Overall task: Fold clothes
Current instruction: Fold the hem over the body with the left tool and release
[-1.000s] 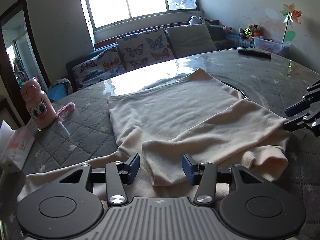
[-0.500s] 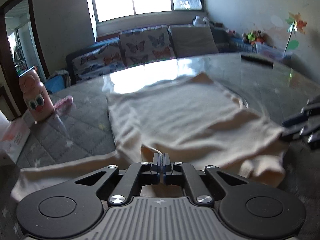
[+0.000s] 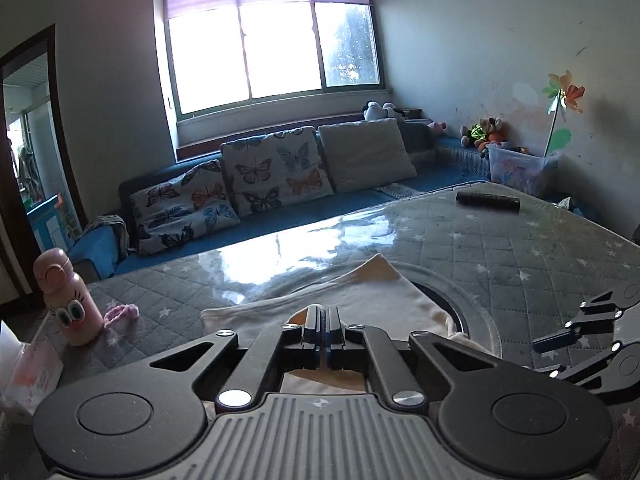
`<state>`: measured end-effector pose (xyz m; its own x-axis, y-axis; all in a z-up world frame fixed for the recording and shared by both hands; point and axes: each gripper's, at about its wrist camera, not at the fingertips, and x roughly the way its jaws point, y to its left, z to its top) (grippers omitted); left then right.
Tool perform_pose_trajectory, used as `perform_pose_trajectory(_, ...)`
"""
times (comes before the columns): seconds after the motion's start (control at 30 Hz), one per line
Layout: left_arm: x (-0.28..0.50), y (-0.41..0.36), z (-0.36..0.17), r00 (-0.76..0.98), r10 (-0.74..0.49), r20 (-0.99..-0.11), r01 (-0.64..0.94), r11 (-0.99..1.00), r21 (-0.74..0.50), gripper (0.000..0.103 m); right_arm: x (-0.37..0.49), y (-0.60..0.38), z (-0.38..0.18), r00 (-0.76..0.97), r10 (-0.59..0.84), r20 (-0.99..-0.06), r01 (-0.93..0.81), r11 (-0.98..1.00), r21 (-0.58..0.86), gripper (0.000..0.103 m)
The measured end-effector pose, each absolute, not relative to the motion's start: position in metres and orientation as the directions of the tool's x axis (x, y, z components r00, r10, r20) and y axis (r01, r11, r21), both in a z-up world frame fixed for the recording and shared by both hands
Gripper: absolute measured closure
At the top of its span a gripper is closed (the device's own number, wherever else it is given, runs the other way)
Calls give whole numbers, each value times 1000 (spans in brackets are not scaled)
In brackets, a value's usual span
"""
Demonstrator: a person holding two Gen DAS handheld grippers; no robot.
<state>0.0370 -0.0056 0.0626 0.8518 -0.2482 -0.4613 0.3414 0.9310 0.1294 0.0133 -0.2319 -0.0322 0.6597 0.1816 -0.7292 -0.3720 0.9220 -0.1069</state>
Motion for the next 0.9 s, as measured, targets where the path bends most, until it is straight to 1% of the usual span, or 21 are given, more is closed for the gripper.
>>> perform_pose_trajectory(0.1,33,4,49,836,-234,-496,333,935,121,101,11,-240,-33,655,180,-734,-359,929,-93,64)
perform_pose_trajectory(0.3,23,28,7,775,-191,-602,315,943,106,100,7,-243,-30,639,183,-748,-370,925,-90,64)
perform_pose_trajectory(0.4,17,31,-6,757,-175,-629,320,939,123,97,7,-245,-22,624,205,-754,-384,921,-67,65)
perform_pose_trajectory(0.5,11,36,-13,747,-162,-645,327,934,143,96,8,-246,-11,618,241,-749,-397,917,-32,65)
perform_pose_trajectory(0.57,9,40,-11,750,-153,-643,316,937,146,96,12,-244,-3,622,265,-737,-406,914,-14,69)
perform_pose_trajectory(0.6,10,42,-9,755,-151,-638,308,941,142,96,15,-241,0,623,277,-732,-412,911,-6,74)
perform_pose_trajectory(0.63,10,43,-6,759,-151,-633,301,944,136,96,20,-238,2,623,291,-726,-420,907,4,75)
perform_pose_trajectory(0.67,12,43,-4,763,-159,-627,300,946,125,96,24,-234,3,624,304,-720,-427,904,11,75)
perform_pose_trajectory(0.73,15,43,2,770,-174,-614,298,949,105,96,36,-225,1,622,321,-714,-443,896,16,81)
perform_pose_trajectory(0.83,20,35,1,766,-205,-609,319,944,84,96,54,-212,-5,617,333,-713,-460,888,17,85)
perform_pose_trajectory(0.9,25,31,-6,755,-213,-621,327,942,74,96,64,-206,-10,613,330,-718,-461,887,15,85)
